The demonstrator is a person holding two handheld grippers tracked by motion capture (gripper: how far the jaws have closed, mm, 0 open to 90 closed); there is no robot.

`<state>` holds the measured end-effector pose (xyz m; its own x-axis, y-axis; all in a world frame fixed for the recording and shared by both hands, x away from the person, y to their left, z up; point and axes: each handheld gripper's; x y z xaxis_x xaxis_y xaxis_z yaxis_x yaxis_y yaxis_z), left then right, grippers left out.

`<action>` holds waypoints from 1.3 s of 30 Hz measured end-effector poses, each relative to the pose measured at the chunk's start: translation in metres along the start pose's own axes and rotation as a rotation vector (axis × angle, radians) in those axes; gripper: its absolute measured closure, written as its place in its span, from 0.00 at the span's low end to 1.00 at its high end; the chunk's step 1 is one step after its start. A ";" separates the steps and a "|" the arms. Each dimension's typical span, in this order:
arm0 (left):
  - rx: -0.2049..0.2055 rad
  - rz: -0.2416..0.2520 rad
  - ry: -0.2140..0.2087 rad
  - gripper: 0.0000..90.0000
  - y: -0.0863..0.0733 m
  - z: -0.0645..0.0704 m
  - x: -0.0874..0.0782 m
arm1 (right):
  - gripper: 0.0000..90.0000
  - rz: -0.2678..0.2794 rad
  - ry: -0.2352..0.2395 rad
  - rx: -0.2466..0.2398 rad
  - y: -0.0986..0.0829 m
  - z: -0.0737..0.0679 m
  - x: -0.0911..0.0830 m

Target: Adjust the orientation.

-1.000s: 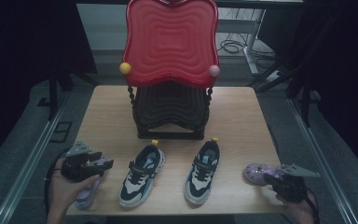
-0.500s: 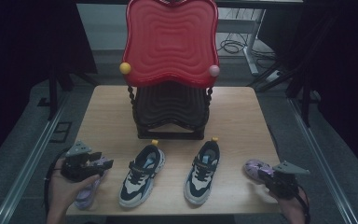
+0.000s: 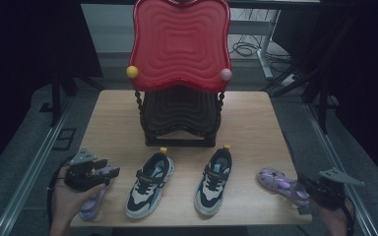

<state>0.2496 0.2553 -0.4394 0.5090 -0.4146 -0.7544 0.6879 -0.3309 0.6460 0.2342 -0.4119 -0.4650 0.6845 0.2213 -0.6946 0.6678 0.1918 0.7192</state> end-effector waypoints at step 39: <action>-0.002 -0.014 -0.007 0.45 -0.001 -0.002 0.002 | 0.99 -0.102 -0.098 0.091 -0.025 0.034 0.008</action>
<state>0.2509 0.2562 -0.4419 0.4958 -0.4164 -0.7621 0.6959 -0.3345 0.6355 0.2333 -0.4469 -0.4892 0.6340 0.1101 -0.7654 0.7560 0.1200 0.6435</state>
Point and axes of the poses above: each handheld gripper's, and its own axes: x roughly forward along the jaws, y roughly out of its top, z roughly to its right, and after that the axes turned 7 degrees about -z, right-handed
